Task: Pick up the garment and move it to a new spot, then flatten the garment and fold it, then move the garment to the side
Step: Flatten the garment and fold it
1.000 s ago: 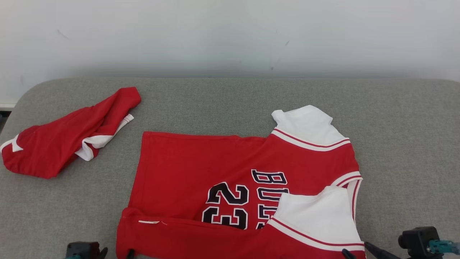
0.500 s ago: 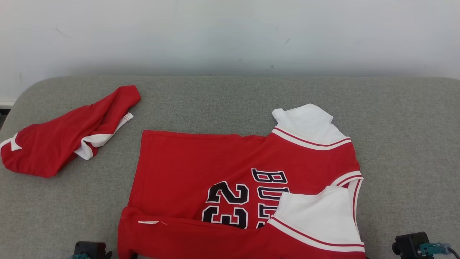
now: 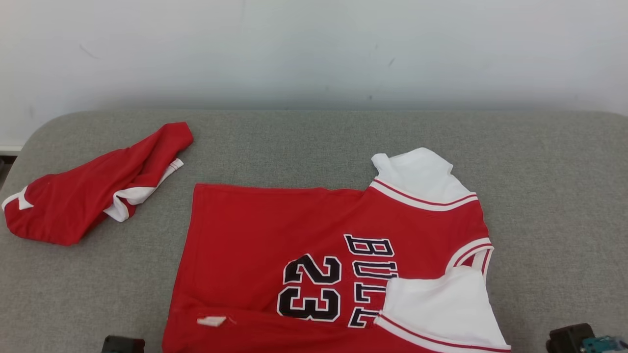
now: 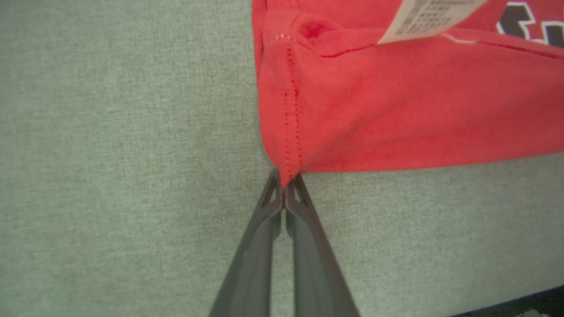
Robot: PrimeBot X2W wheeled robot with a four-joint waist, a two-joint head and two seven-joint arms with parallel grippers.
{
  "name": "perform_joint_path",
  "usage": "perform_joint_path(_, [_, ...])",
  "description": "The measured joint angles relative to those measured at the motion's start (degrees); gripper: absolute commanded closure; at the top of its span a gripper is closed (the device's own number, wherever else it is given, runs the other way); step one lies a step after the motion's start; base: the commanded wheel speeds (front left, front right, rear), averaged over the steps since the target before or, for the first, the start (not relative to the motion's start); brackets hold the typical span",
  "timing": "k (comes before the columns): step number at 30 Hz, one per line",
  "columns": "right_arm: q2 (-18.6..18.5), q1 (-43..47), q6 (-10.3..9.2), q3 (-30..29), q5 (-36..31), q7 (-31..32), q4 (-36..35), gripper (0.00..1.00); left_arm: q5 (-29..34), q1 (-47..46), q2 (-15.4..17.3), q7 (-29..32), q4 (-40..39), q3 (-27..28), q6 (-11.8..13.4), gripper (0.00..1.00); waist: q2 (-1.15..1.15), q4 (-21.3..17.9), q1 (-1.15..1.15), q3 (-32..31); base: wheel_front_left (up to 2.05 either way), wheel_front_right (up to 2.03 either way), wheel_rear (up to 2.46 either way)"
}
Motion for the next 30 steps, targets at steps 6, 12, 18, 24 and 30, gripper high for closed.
perform_joint_path(6, [-1.64, 1.06, 0.03, -1.33, 0.90, 0.00, -1.36, 1.00, -1.56, 2.49, 1.32, 2.21, -2.10, 0.38, 0.10, 1.00, 0.00, -0.30, 0.00, -0.60, 0.00, 0.00, 0.00])
perform_joint_path(12, [-2.05, 2.61, 0.03, -1.48, 4.09, -0.01, -1.85, 1.00, -3.35, 5.17, 2.57, 3.66, -5.32, 0.71, 0.63, 1.00, 0.00, 0.07, 0.00, -1.16, 0.00, 0.00, 0.00])
perform_joint_path(18, [-3.22, 3.39, 0.01, -1.18, 6.67, -0.24, -1.55, 0.00, -4.03, 6.94, 2.89, 4.13, -7.25, 1.01, 1.99, 0.00, 0.00, 0.42, 0.00, -1.55, 0.00, 0.00, 0.00])
perform_joint_path(24, [-3.69, 2.69, 0.01, -0.30, 7.57, -2.80, -0.55, 0.00, -4.15, 7.06, 2.26, 3.83, -7.35, 1.40, 3.41, 0.00, 0.00, 0.56, 0.00, -1.68, 0.00, 0.00, 0.00])
perform_joint_path(30, [-3.07, 1.57, 0.01, -0.55, 7.49, -8.66, -2.53, 0.00, -4.86, 6.87, 1.20, -0.01, -8.95, 4.41, 5.71, 0.00, 0.00, 0.88, 0.00, -2.06, 0.00, 0.00, 0.00])
